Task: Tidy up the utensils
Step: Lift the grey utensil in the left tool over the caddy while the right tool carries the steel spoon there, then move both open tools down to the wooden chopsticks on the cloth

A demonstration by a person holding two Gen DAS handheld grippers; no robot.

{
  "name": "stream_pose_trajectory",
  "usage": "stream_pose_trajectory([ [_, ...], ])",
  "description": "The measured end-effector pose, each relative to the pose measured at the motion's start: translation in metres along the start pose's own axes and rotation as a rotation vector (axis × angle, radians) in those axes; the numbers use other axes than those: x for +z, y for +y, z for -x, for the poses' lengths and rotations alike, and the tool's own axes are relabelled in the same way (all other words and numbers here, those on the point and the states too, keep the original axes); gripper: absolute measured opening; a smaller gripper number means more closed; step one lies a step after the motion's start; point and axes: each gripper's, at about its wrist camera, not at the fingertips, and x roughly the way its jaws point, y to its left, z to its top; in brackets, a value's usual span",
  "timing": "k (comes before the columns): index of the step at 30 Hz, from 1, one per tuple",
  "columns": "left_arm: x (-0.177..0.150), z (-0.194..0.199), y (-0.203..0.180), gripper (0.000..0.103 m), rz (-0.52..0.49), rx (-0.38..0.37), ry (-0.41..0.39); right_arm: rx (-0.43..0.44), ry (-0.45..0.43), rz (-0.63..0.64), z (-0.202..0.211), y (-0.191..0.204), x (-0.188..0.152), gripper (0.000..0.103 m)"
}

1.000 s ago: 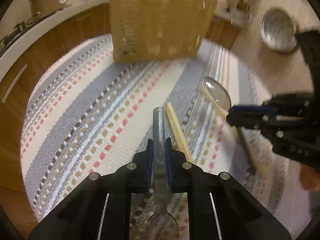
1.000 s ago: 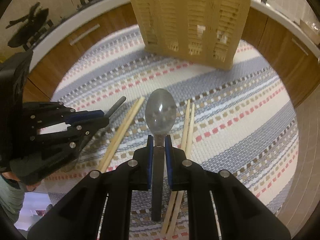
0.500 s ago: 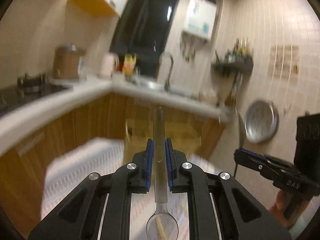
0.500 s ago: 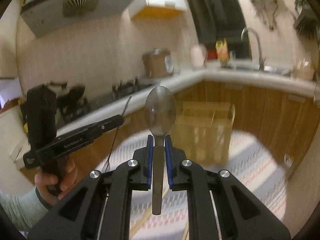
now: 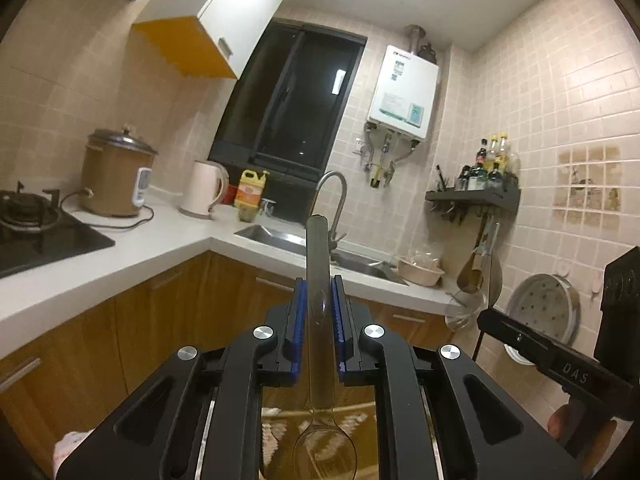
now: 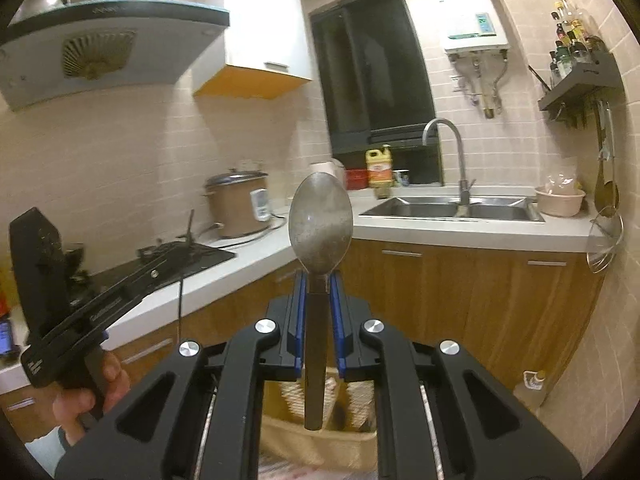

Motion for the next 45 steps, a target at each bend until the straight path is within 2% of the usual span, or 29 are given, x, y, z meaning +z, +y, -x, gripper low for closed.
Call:
stream_pose_trajectory([
  [7, -0.023, -0.039, 0.024, 0.010, -0.001, 0.080, 0.009, -0.062, 0.034, 0.002, -0.051, -0.021, -0.027, 0.010],
  [11, -0.034, -0.042, 0.030, 0.011, -0.009, 0.127, -0.015, -0.083, 0.040, 0.012, -0.058, -0.024, -0.039, 0.010],
  [17, -0.045, -0.039, 0.022, 0.011, -0.043, 0.139, 0.000, -0.061, 0.059, 0.017, -0.050, -0.020, -0.054, 0.010],
  [18, -0.045, -0.036, 0.022, 0.012, -0.041, 0.136, 0.006, -0.055, 0.062, 0.015, -0.048, -0.019, -0.054, 0.010],
  [20, -0.043, -0.025, 0.022, 0.028, -0.028, 0.116, 0.024, -0.037, 0.074, 0.002, -0.040, -0.020, -0.056, 0.014],
  [23, -0.040, -0.009, 0.023, 0.029, -0.009, 0.098, 0.055, -0.043, 0.085, 0.004, -0.022, -0.020, -0.055, 0.016],
  [24, -0.038, 0.000, 0.024, 0.032, 0.004, 0.088, 0.069, -0.037, 0.094, 0.003, -0.017, -0.019, -0.055, 0.020],
  [25, -0.038, 0.007, 0.025, 0.038, 0.013, 0.078, 0.086, -0.028, 0.105, 0.004, -0.009, -0.019, -0.054, 0.028],
  [27, -0.036, 0.023, 0.026, 0.038, 0.031, 0.091, 0.126, -0.029, 0.117, 0.009, 0.005, -0.018, -0.053, 0.033],
  [28, -0.037, 0.030, 0.027, 0.040, 0.037, 0.090, 0.157, -0.025, 0.137, 0.012, 0.015, -0.016, -0.053, 0.036],
  [29, -0.040, 0.038, 0.027, 0.040, 0.042, 0.085, 0.221, -0.021, 0.156, 0.009, 0.021, -0.015, -0.053, 0.040],
  [31, -0.048, 0.046, 0.026, 0.040, 0.044, 0.081, 0.322, 0.001, 0.228, -0.004, 0.038, -0.012, -0.057, 0.041],
  [32, -0.058, 0.052, 0.025, 0.040, 0.048, 0.075, 0.397, -0.008, 0.267, -0.005, 0.042, -0.010, -0.061, 0.041],
  [34, -0.077, 0.055, 0.025, 0.040, 0.051, 0.066, 0.524, -0.024, 0.406, -0.003, 0.047, -0.004, -0.075, 0.041],
  [35, -0.094, 0.056, 0.024, 0.040, 0.059, 0.053, 0.626, -0.019, 0.458, -0.007, 0.048, -0.002, -0.083, 0.041],
  [38, -0.139, 0.056, 0.023, 0.039, 0.073, 0.022, 0.829, -0.006, 0.686, -0.022, 0.044, 0.004, -0.124, 0.041],
  [42, -0.181, 0.059, 0.021, 0.038, 0.058, 0.029, 0.943, 0.002, 0.823, 0.005, 0.043, 0.013, -0.168, 0.039],
  [45, -0.201, 0.065, 0.015, 0.038, 0.027, 0.021, 0.973, 0.015, 0.876, 0.011, 0.046, 0.017, -0.193, 0.034],
])
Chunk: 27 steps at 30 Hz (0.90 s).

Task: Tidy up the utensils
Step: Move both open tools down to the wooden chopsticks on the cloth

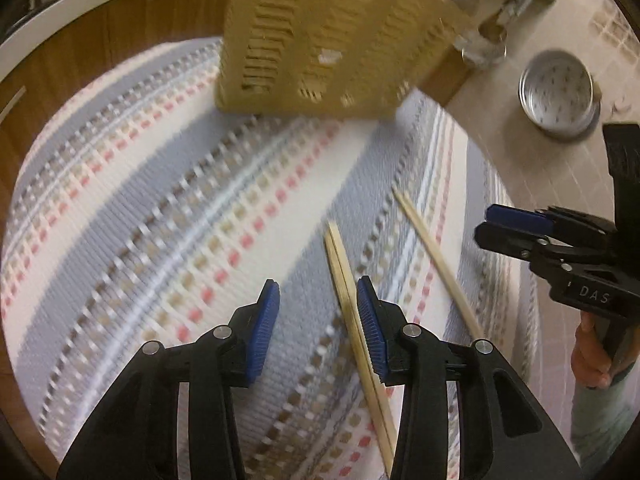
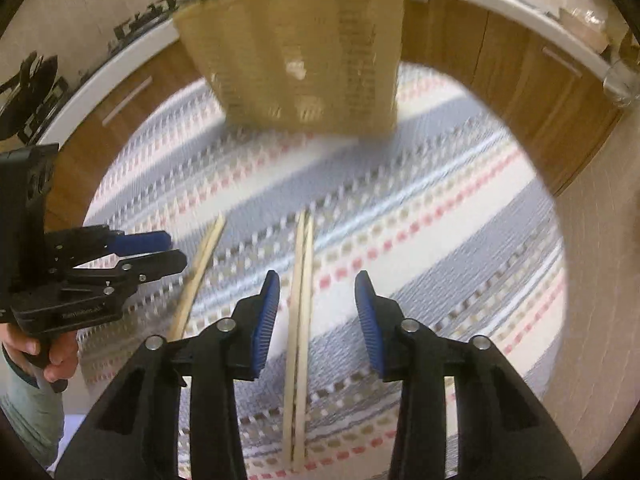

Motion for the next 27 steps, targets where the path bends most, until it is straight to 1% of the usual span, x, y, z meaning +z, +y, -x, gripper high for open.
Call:
stream_pose_trajectory([
  [4, -0.012, -0.001, -0.011, 0.038, -0.071, 0.068, -0.032, -0.005, 0.005, 0.025, -0.009, 0.004, -0.014, 0.031],
  [5, -0.015, -0.001, -0.013, 0.038, -0.087, 0.084, -0.039, -0.012, 0.004, 0.029, -0.011, 0.004, -0.013, 0.027],
  [8, -0.021, -0.007, -0.022, 0.037, -0.122, 0.122, -0.053, -0.018, 0.006, 0.031, -0.016, 0.004, -0.018, 0.020],
  [13, -0.022, -0.009, -0.036, 0.038, -0.168, 0.174, -0.062, -0.014, 0.000, 0.033, -0.018, 0.002, -0.022, 0.020],
  [18, -0.024, -0.014, -0.038, 0.038, -0.171, 0.194, -0.061, -0.034, -0.009, 0.046, -0.019, 0.007, -0.021, 0.020],
  [20, -0.028, -0.016, -0.040, 0.038, -0.174, 0.200, -0.059, -0.056, -0.015, 0.058, -0.019, 0.012, -0.021, 0.020],
  [23, -0.024, -0.017, -0.042, 0.038, -0.166, 0.202, -0.054, -0.076, -0.021, 0.073, -0.023, 0.023, -0.021, 0.020],
  [24, -0.023, -0.018, -0.042, 0.038, -0.168, 0.203, -0.052, -0.081, -0.003, 0.079, -0.026, 0.026, -0.022, 0.020],
  [27, -0.021, -0.017, -0.041, 0.035, -0.178, 0.213, -0.042, -0.140, -0.011, 0.130, -0.029, 0.038, -0.026, 0.020],
])
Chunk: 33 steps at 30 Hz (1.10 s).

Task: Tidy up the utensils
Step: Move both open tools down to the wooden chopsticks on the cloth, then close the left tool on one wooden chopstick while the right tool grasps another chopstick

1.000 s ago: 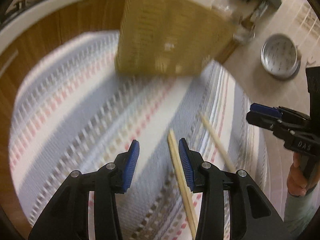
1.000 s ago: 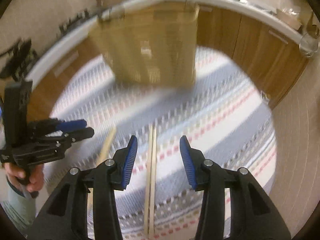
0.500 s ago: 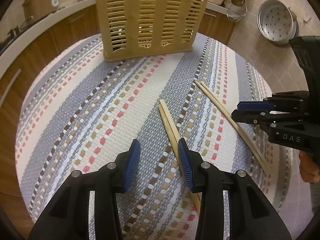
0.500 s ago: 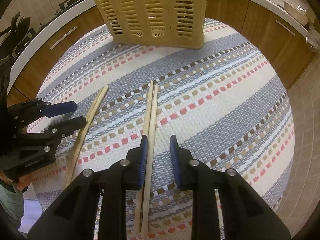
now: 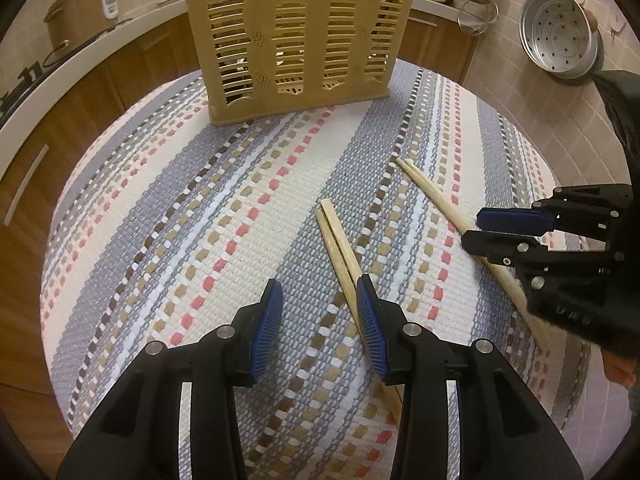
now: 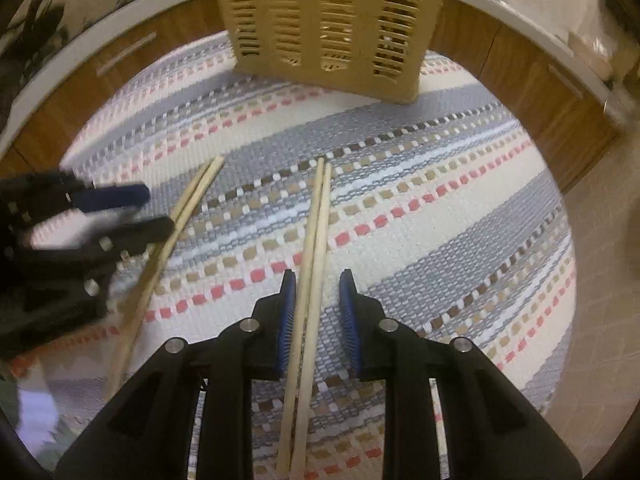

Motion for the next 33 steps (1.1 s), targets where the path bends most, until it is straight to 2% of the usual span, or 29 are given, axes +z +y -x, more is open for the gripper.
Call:
stream_pose_trajectory([
  [2, -0.003, 0.001, 0.000, 0.034, -0.020, 0.010, 0.002, 0.001, 0.003, 0.010, 0.000, 0.003, -0.001, 0.014],
  [6, -0.003, 0.001, 0.001, 0.033, -0.018, 0.001, 0.004, 0.091, -0.013, -0.054, 0.004, -0.008, -0.001, 0.013],
  [8, -0.004, 0.002, 0.002, 0.033, -0.022, 0.002, 0.004, 0.109, -0.024, -0.081, 0.008, -0.015, 0.002, 0.013],
  [16, 0.000, -0.002, -0.013, 0.034, -0.073, 0.075, 0.011, 0.077, -0.016, -0.083, 0.001, -0.023, 0.003, 0.013],
  [21, -0.004, 0.001, -0.010, 0.025, -0.092, 0.066, 0.017, 0.050, 0.022, -0.040, -0.002, -0.017, -0.004, 0.013],
  [27, 0.001, 0.001, -0.006, 0.024, -0.076, 0.050, 0.049, 0.014, 0.036, -0.007, -0.006, -0.006, 0.006, 0.013],
  [28, 0.003, -0.001, -0.007, 0.024, -0.085, 0.057, 0.051, 0.024, 0.047, -0.004, -0.007, -0.006, 0.008, 0.009],
  [29, 0.004, -0.002, -0.010, 0.021, -0.103, 0.059, 0.046, 0.041, 0.060, -0.004, -0.006, -0.005, 0.008, 0.005],
  [30, 0.005, -0.002, -0.010, 0.010, -0.107, 0.049, 0.044, 0.052, 0.073, -0.005, -0.005, -0.005, 0.008, 0.004],
  [31, 0.005, -0.001, -0.009, 0.006, -0.107, 0.050, 0.047, 0.058, 0.083, -0.003, -0.003, -0.006, 0.008, 0.004],
  [33, 0.005, 0.000, -0.003, 0.003, -0.126, 0.028, 0.057, 0.045, 0.101, 0.010, -0.002, -0.011, 0.007, 0.004],
])
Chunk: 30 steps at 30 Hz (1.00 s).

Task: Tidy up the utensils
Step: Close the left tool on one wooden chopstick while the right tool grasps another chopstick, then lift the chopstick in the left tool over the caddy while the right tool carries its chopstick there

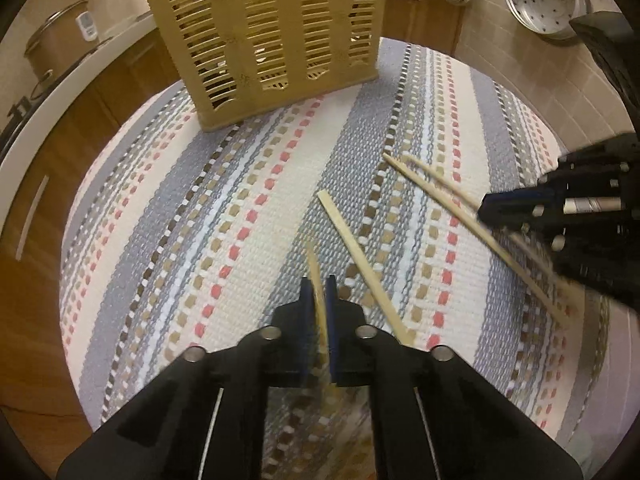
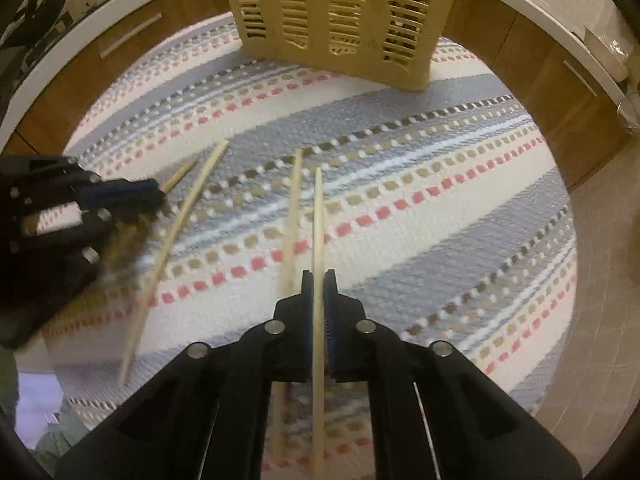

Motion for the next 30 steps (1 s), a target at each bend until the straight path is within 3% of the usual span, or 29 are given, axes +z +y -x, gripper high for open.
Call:
stream_pose_trajectory([
  [5, -0.004, 0.002, 0.017, 0.003, -0.054, -0.031, 0.028, -0.032, 0.013, -0.027, 0.006, -0.022, 0.000, 0.004],
  [11, -0.001, 0.002, 0.034, 0.005, 0.024, -0.094, 0.055, -0.033, 0.073, -0.027, -0.001, -0.028, 0.001, 0.005],
  [13, 0.001, 0.002, 0.034, 0.016, 0.027, -0.125, 0.074, -0.026, 0.100, -0.033, -0.003, -0.029, 0.005, 0.005],
  [18, 0.011, -0.001, 0.029, 0.020, -0.021, -0.129, 0.141, 0.012, 0.168, -0.031, -0.011, -0.034, 0.021, 0.005],
  [20, 0.017, -0.005, 0.025, 0.026, -0.048, -0.147, 0.168, 0.039, 0.186, -0.051, -0.016, -0.039, 0.028, 0.005],
  [22, 0.020, -0.007, 0.022, 0.018, -0.074, -0.133, 0.182, 0.049, 0.182, -0.049, -0.018, -0.043, 0.030, 0.005],
  [23, 0.020, -0.007, 0.021, 0.003, -0.086, -0.093, 0.180, 0.049, 0.175, -0.049, -0.018, -0.044, 0.030, 0.004],
  [27, 0.019, -0.005, 0.033, 0.003, -0.008, -0.124, 0.133, 0.073, 0.102, -0.053, -0.010, -0.048, 0.022, 0.004],
  [30, 0.018, 0.016, 0.042, 0.003, 0.057, -0.124, -0.013, 0.113, -0.007, -0.057, 0.013, -0.051, 0.016, 0.004],
])
